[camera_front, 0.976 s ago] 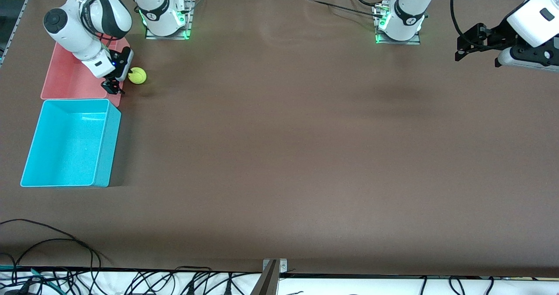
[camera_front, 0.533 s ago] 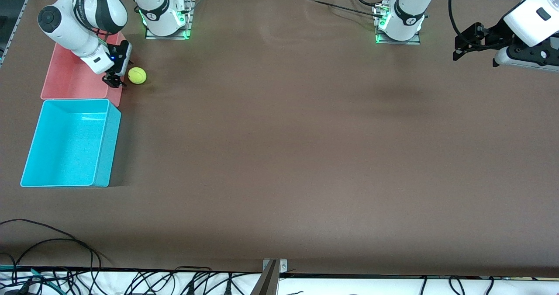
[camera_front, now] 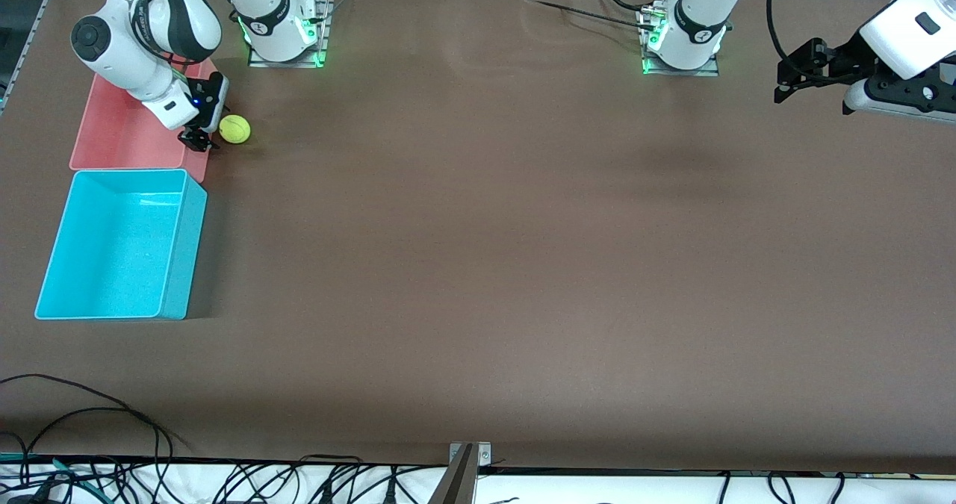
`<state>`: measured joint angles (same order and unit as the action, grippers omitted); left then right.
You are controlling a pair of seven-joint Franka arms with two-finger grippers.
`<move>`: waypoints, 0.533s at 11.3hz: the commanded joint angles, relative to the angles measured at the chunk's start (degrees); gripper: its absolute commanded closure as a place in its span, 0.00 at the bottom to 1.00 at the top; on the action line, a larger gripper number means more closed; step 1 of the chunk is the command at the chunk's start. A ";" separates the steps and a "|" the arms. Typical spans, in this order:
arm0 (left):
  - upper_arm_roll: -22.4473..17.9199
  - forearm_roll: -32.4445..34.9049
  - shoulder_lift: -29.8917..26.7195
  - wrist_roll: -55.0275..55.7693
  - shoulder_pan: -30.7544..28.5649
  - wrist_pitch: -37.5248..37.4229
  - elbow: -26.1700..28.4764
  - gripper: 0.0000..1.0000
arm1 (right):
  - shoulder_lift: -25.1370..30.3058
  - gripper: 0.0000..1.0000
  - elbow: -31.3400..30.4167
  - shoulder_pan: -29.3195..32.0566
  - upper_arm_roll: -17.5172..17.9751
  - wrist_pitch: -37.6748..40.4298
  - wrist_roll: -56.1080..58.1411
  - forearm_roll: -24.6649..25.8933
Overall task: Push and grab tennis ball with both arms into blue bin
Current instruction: 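Lower the right gripper over the tennis ball and close it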
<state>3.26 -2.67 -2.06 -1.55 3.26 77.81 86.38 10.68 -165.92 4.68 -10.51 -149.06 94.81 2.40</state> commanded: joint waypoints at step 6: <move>0.35 2.84 0.83 -5.48 0.34 -1.08 -2.01 0.00 | 0.40 0.02 -5.37 -2.92 -0.30 -4.66 -4.54 -0.03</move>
<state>3.33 -1.20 -2.06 -5.97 3.29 77.81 86.36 8.57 -165.94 3.57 -10.51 -149.70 92.69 2.39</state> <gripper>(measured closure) 0.000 0.022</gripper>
